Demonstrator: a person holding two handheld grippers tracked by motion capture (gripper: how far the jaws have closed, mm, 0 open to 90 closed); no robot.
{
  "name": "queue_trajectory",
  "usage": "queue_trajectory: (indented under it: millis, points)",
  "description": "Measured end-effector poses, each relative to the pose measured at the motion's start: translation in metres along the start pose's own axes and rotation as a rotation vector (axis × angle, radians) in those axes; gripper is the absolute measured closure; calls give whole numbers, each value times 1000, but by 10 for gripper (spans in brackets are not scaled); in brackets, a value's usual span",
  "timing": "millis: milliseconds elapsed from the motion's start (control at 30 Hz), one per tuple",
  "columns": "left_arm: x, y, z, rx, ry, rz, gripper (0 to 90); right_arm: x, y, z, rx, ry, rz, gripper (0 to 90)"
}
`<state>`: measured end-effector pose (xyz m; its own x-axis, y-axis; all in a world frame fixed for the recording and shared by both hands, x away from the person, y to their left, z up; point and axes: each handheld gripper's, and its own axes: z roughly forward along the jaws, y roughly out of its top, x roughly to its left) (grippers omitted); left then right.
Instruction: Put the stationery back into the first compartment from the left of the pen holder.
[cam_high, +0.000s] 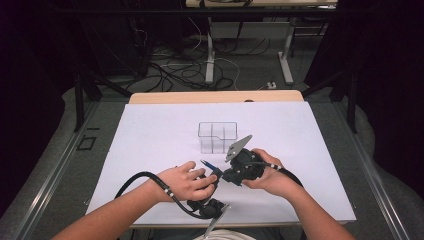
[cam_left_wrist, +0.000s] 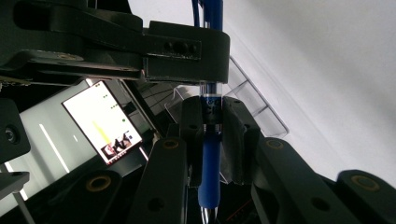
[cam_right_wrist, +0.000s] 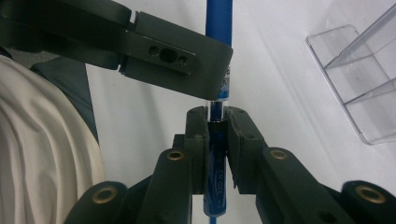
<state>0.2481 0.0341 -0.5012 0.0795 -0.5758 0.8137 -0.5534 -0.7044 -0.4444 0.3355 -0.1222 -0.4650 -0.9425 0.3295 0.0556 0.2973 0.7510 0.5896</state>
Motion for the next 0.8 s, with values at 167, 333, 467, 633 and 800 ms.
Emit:
queue_trajectory:
  millis: [167, 333, 467, 633, 800]
  points:
    - [1, 0, -1, 8, -44, -7, 793, 0, 0, 0, -1, 3, 7, 796]
    - [0, -2, 0, 5, -10, -33, 784, 0, -1, 0, -17, 2, 16, 797]
    - [1, -5, 0, 17, -45, -41, 747, -1, -1, 1, -10, -4, 24, 798]
    - [3, -8, -2, 35, -69, -68, 707, -4, -3, 1, -18, -21, 40, 798]
    - [-1, -11, -3, 29, -78, -113, 684, -9, -5, 0, -30, -41, 72, 798]
